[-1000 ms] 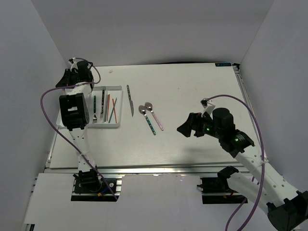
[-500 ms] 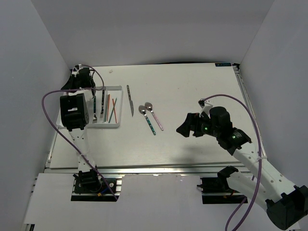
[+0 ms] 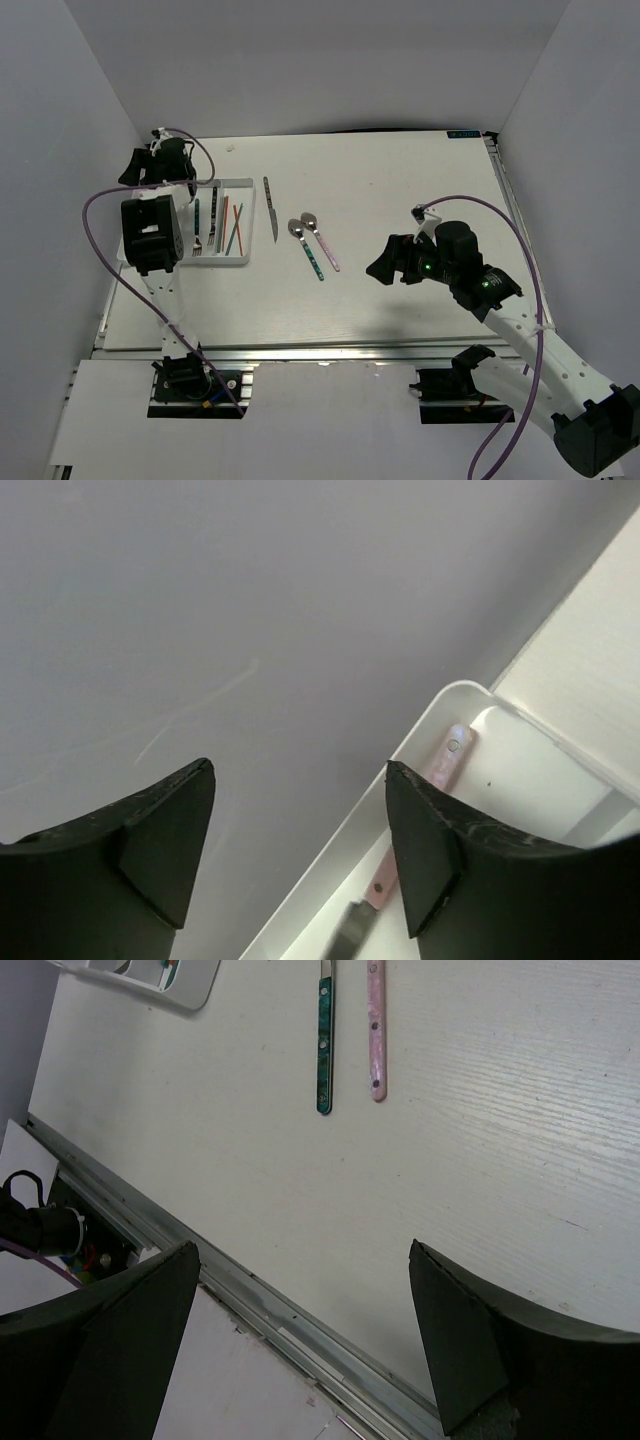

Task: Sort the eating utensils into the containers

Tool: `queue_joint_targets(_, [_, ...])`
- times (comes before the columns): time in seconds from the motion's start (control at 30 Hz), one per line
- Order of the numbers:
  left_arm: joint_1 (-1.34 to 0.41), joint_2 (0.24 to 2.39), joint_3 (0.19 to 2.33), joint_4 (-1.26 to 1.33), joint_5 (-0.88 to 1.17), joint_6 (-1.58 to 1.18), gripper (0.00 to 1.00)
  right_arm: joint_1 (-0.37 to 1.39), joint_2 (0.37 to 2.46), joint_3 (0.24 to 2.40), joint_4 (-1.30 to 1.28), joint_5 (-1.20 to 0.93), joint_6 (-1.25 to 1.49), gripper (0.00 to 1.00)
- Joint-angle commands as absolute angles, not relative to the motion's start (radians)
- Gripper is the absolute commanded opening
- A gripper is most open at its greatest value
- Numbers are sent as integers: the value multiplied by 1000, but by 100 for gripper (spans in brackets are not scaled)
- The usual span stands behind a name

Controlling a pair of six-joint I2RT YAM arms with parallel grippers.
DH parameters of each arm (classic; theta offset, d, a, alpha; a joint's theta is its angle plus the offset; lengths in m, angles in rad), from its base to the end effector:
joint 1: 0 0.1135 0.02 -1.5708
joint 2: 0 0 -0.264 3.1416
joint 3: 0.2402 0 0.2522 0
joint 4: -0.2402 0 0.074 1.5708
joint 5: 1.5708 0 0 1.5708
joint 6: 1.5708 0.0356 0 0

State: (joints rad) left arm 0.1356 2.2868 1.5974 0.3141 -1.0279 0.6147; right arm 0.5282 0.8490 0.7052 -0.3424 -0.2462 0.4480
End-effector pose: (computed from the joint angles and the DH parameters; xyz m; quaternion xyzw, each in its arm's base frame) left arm 0.4977 0.0987 0.1693 -0.0980 0.7649 0.5577 0.3071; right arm 0.1619 0.1045 0.2852 -0.0974 0.8468 0.3331 0.4031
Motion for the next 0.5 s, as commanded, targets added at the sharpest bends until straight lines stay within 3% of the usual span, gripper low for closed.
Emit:
queue_joint_targets(0.0, [124, 2158, 1592, 301, -1012, 534, 81, 534, 836, 727, -318, -250, 437, 89])
queue_joint_targets(0.07, [107, 2123, 1583, 307, -1011, 535, 85, 534, 853, 729, -314, -245, 436, 90])
queue_joint_targets(0.1, [91, 2112, 1572, 311, -1011, 552, 96, 534, 859, 730, -313, -244, 434, 89])
queue_joint_targets(0.13, [81, 2090, 1565, 331, -1011, 560, 98, 535, 867, 732, -311, -241, 433, 89])
queue_joint_targets(0.23, [45, 2048, 1562, 289, -1028, 513, 98, 538, 906, 732, -272, -219, 420, 89])
queue_joint_targets(0.37, [-40, 1932, 1592, 125, -1080, 332, 98, 567, 1117, 819, -293, -117, 368, 89])
queue_joint_targets(0.47, [-49, 1892, 1735, -261, -1059, 62, 98, 630, 1300, 942, -334, -2, 325, 87])
